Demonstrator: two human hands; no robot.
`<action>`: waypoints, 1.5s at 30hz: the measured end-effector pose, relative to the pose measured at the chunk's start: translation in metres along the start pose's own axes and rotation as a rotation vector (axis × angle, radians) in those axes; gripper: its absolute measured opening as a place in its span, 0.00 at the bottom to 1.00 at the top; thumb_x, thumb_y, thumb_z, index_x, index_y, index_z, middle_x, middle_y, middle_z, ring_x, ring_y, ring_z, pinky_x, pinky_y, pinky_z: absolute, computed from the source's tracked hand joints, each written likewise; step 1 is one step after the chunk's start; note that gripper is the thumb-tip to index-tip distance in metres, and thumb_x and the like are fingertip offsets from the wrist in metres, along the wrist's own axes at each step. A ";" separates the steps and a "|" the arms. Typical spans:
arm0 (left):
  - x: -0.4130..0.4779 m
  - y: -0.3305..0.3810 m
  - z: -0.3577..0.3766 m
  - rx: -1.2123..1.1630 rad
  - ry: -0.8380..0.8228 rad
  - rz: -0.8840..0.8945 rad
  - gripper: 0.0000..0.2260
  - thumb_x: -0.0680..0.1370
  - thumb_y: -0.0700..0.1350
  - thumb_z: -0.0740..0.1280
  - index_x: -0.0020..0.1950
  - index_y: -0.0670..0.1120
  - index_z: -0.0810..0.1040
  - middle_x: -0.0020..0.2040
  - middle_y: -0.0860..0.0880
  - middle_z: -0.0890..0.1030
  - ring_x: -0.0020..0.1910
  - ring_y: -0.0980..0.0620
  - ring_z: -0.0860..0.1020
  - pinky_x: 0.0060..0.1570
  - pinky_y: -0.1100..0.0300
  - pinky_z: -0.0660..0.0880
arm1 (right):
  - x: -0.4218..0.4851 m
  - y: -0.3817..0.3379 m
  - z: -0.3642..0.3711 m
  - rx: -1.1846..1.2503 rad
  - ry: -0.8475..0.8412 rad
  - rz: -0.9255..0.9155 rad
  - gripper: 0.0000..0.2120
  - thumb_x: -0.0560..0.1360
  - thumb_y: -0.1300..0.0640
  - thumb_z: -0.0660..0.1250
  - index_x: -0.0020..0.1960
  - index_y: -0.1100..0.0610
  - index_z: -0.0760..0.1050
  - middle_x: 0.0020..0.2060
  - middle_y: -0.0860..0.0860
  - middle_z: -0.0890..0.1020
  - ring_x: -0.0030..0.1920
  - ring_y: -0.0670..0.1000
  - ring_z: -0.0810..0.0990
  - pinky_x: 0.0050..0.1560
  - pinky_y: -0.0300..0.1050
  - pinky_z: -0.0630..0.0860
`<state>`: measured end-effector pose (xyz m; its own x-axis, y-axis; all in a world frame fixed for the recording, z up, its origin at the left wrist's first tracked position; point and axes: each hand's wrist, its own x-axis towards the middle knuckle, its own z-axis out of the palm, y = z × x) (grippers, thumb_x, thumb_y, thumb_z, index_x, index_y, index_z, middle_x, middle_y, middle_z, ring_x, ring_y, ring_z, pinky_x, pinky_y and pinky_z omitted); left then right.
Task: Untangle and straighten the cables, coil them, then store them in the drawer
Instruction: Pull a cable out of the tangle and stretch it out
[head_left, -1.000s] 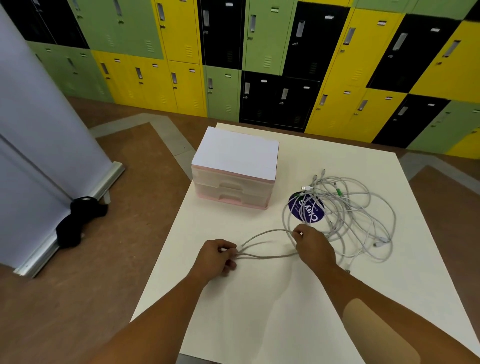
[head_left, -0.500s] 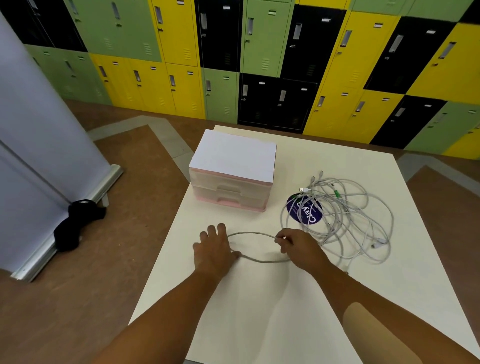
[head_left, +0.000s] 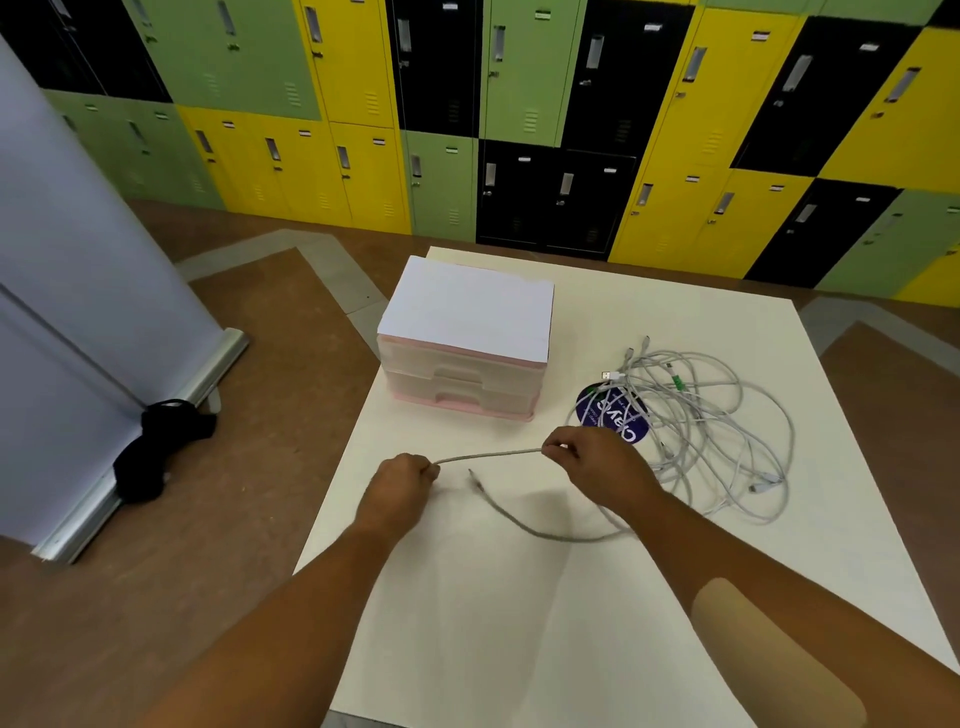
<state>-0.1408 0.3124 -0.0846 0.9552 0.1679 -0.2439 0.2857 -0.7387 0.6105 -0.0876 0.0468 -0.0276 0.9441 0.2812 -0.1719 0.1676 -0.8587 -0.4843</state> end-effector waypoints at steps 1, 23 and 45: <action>0.000 -0.002 -0.003 0.008 -0.002 0.007 0.15 0.82 0.47 0.62 0.37 0.44 0.76 0.33 0.48 0.77 0.38 0.45 0.76 0.35 0.56 0.69 | 0.002 -0.001 0.000 -0.038 -0.034 0.007 0.07 0.79 0.48 0.64 0.49 0.46 0.81 0.36 0.45 0.82 0.40 0.48 0.80 0.43 0.47 0.78; -0.004 -0.066 -0.025 0.158 -0.104 0.284 0.07 0.80 0.48 0.62 0.48 0.50 0.79 0.44 0.54 0.78 0.43 0.53 0.75 0.45 0.54 0.72 | 0.003 -0.106 0.111 0.110 -0.381 -0.018 0.14 0.81 0.60 0.57 0.61 0.50 0.76 0.57 0.51 0.81 0.55 0.53 0.78 0.54 0.48 0.75; -0.026 -0.060 -0.011 0.074 -0.146 0.124 0.05 0.80 0.46 0.63 0.44 0.50 0.73 0.40 0.53 0.78 0.40 0.51 0.75 0.42 0.55 0.72 | -0.017 -0.083 0.129 -0.023 -0.293 -0.009 0.04 0.82 0.56 0.54 0.49 0.53 0.66 0.40 0.52 0.77 0.39 0.56 0.75 0.37 0.48 0.67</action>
<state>-0.1816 0.3592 -0.1067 0.9597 -0.0200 -0.2803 0.1548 -0.7949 0.5867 -0.1544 0.1686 -0.0947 0.8210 0.3978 -0.4096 0.1852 -0.8641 -0.4680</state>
